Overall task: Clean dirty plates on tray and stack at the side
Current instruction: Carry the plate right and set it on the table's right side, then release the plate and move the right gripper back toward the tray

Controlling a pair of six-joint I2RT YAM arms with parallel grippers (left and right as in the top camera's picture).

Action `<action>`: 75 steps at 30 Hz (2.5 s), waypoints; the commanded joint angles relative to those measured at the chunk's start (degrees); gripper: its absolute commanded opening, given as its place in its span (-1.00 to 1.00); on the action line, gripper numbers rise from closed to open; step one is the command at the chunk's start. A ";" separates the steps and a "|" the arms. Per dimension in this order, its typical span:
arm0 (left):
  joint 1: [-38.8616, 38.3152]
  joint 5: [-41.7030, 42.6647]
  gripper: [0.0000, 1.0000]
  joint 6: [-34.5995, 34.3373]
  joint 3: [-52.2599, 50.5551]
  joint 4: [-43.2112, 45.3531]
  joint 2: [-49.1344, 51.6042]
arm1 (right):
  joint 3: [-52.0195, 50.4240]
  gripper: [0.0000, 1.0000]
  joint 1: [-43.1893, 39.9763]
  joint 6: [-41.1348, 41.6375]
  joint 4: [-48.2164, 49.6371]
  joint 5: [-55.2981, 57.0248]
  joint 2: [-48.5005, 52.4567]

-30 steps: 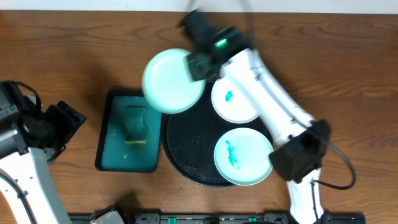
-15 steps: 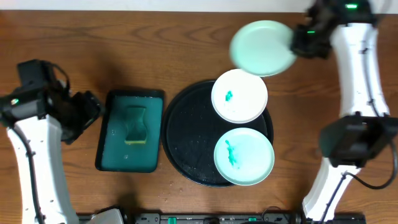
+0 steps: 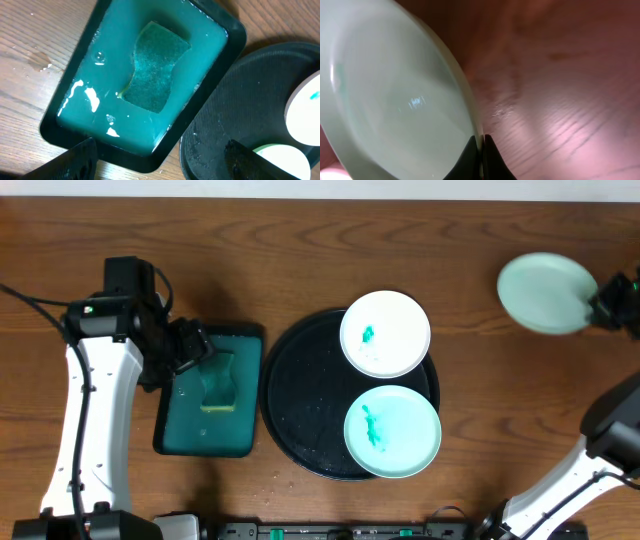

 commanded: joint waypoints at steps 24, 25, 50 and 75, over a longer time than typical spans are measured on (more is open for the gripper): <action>-0.44 -2.27 0.63 0.76 -0.57 0.20 0.63 | -8.39 -0.18 0.74 -8.85 9.01 -15.67 -11.67; -0.44 -2.27 0.63 0.76 -0.57 0.24 0.63 | -8.39 -0.14 1.92 -9.99 9.60 -16.74 -13.44; -0.44 -2.25 0.63 0.76 -0.57 0.42 0.63 | -9.70 0.04 34.64 -14.91 6.97 -8.55 0.35; -0.44 -2.25 0.63 1.81 -0.57 -0.63 0.63 | -15.74 -0.97 38.77 -8.50 16.31 -8.39 4.92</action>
